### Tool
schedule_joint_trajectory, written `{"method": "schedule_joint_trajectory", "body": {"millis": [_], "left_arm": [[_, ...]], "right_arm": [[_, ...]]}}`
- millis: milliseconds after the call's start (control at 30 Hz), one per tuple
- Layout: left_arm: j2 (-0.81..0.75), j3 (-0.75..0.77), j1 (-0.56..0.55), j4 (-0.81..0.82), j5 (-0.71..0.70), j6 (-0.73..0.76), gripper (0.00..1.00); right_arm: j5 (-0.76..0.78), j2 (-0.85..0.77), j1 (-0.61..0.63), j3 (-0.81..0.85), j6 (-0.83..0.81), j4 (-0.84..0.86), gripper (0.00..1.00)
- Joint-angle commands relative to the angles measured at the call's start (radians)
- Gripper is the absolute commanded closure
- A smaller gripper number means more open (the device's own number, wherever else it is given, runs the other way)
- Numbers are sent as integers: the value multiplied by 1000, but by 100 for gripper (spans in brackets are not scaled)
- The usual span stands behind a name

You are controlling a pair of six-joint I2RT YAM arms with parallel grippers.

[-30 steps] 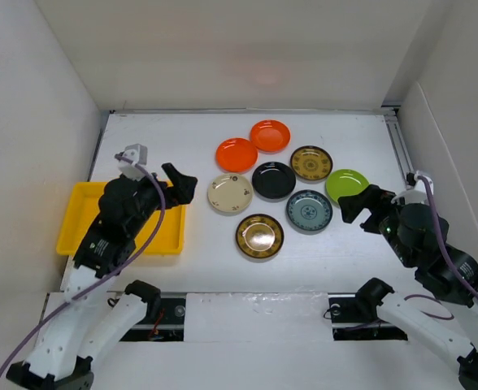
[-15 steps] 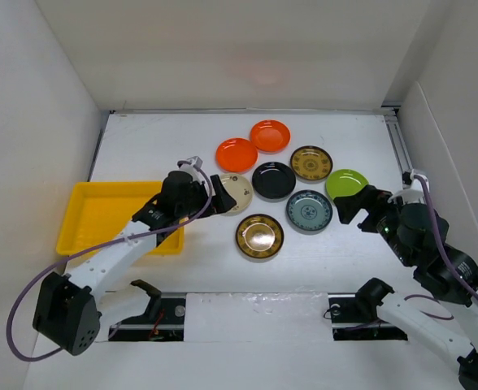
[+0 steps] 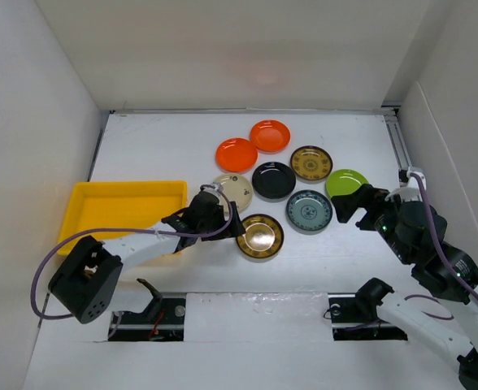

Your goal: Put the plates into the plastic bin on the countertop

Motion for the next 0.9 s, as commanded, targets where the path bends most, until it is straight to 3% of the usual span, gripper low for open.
{"method": "schedule_joint_trajectory", "body": {"millis": [0,133,267,300,400,433,600,733,867], "left_arm": [[49,-16,-27,96,-26,-29,19],[130,-25,-59,156,-12,-50,29],[173,-25,-68,156,-49,-72,46],[173,-25,-68,156,-59,-84,54],[204,-25,-68,156,-81,-95,65],[213,-16,-68,156,-81,-95,76],[235,-16,-68,176,-81,-115,100],[112,-16,-68,84,-162,-159,100],[-152,52,-50,-177,-335,-208,100]], "right_arm": [[-14,-8,2,7,-15,45,0],[-23,-17,2,7,-15,45,0],[-34,-17,2,7,-6,45,0],[-34,-28,2,7,-6,45,0],[-45,-39,2,7,3,54,0],[-54,-39,2,-2,3,54,0],[-63,-39,2,-2,3,54,0],[-63,-39,2,-2,3,54,0],[-63,-48,2,-12,3,54,0]]}}
